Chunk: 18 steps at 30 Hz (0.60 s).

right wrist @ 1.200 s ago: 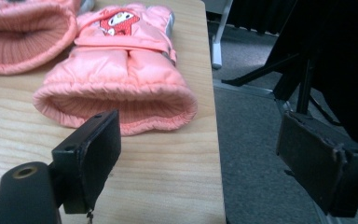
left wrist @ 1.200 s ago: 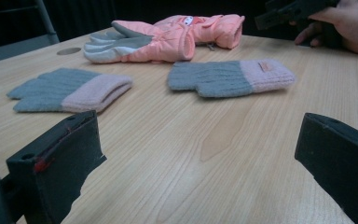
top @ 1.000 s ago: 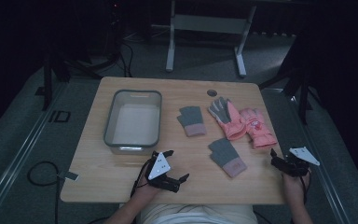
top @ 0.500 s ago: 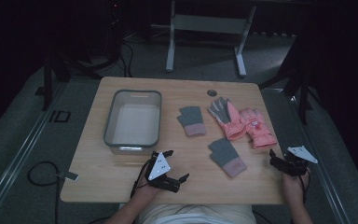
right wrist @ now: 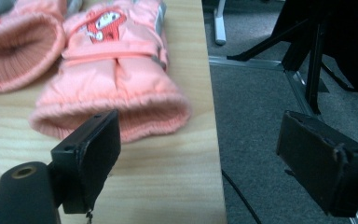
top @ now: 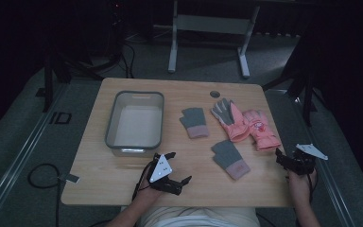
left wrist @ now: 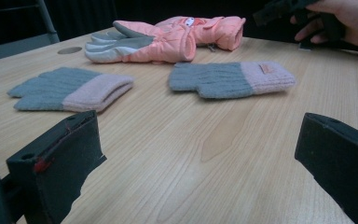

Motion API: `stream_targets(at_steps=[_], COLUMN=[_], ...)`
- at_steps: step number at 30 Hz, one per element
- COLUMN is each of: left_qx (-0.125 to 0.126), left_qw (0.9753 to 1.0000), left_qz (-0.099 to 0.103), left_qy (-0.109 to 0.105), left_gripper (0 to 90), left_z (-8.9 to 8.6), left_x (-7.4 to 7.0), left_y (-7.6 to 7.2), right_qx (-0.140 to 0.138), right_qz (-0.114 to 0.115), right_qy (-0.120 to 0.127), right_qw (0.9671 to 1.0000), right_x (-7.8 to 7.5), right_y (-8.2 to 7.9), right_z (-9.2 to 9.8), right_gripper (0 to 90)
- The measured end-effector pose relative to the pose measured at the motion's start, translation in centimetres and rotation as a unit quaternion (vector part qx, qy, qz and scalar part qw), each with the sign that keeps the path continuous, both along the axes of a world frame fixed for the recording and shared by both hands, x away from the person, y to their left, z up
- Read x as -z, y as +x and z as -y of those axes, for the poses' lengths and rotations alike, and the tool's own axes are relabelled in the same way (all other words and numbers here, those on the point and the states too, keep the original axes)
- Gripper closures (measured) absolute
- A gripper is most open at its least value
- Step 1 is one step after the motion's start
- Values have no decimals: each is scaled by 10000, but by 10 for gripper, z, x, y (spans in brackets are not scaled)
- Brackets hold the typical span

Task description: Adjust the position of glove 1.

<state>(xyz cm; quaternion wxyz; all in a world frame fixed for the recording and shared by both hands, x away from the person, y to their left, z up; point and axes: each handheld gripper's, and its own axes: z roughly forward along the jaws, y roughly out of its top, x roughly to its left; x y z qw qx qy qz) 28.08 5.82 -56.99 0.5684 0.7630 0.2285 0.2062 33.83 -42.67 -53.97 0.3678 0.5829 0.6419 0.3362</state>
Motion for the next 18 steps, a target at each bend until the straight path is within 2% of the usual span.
stream_targets(at_steps=[5,6,12,18], left_qx=[5,6,9,10], left_qw=[10000,10000,10000,10000], left_qz=[-16,-26,-17,-42], left_qy=[-13,-16,-14,-56], left_gripper=[1,1,1,1], left_z=[0,0,0,-1], left_x=[0,0,0,0], left_y=[0,1,0,1], right_qx=[25,-1,-130,-224], right_qz=[29,75,140,169], right_qy=[106,103,12,146], right_qw=[9999,9999,9998,9995], right_x=[-9,-15,-23,-40], right_y=[1,5,12,20], right_z=[-2,-7,-19,-28], right_gripper=[135,136,135,133])
